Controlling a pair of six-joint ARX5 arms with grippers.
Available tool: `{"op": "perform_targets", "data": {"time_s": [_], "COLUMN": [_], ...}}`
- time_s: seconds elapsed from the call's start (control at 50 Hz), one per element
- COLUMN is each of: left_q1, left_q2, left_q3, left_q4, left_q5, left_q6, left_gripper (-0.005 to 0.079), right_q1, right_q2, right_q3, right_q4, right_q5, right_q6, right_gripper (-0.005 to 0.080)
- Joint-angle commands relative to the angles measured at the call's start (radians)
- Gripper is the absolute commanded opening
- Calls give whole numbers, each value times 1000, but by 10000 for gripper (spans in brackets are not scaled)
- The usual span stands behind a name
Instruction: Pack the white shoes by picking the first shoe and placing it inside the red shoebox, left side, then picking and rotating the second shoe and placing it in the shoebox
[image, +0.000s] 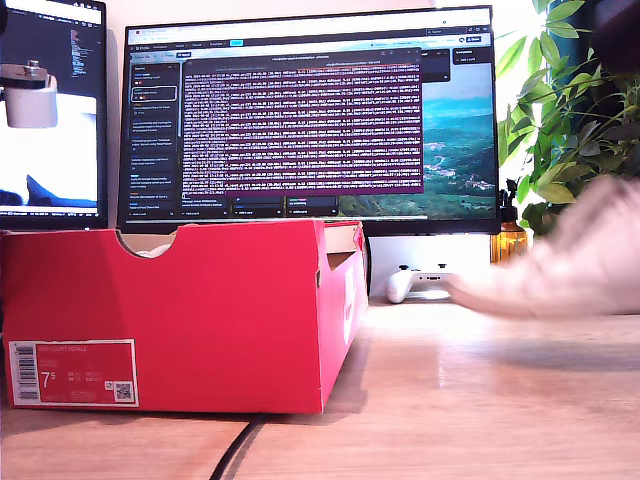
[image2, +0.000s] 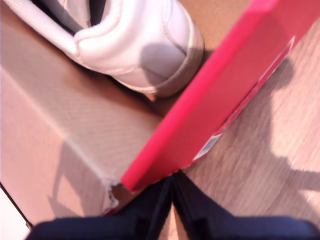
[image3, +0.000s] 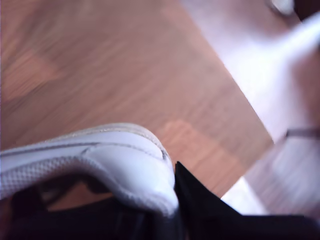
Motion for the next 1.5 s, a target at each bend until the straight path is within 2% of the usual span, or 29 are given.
{"op": "perform_targets", "data": {"time_s": [0.0, 0.06, 0.1, 0.22, 0.34, 0.48, 0.58, 0.84, 1.1, 1.24, 1.48], "left_q1": [-1, -1, -1, -1, -1, -1, -1, -1, -1, -1, -1], "left_q2": [5, 5, 5, 5, 5, 5, 5, 5, 5, 5, 5], "left_q3": [-10, -10, -10, -10, -10, -10, -10, -10, -10, -10, -10], "left_q4": [26, 26, 26, 26, 26, 26, 26, 26, 26, 26, 26], "left_q5": [9, 10, 11, 12, 12, 12, 12, 13, 13, 13, 13], "left_q6": [-6, -6, -6, -6, -6, -6, -6, -6, -6, -6, -6], "left_gripper": [-17, -17, -17, -17, -17, -17, -17, -17, -17, -17, -17], "right_q1": [0, 0, 0, 5, 20, 63, 123, 224, 288, 306, 335], "right_q2": [-5, -5, -5, -5, -5, -5, -3, 40, 130, 192, 325], "right_q3": [57, 98, 124, 215, 292, 340, 344, 344, 346, 391, 596], "right_q4": [11, 32, 53, 97, 180, 315, 413, 620, 745, 763, 709], "right_q5": [-30, -70, -94, -149, -316, -552, -624, -674, -677, -677, -677], "right_q6": [-240, -310, -455, -692, -855, -961, -997, -1048, -1054, -1054, -1054], "right_gripper": [-10, -10, -10, -10, -10, -10, -10, -10, -10, -10, -10]}}
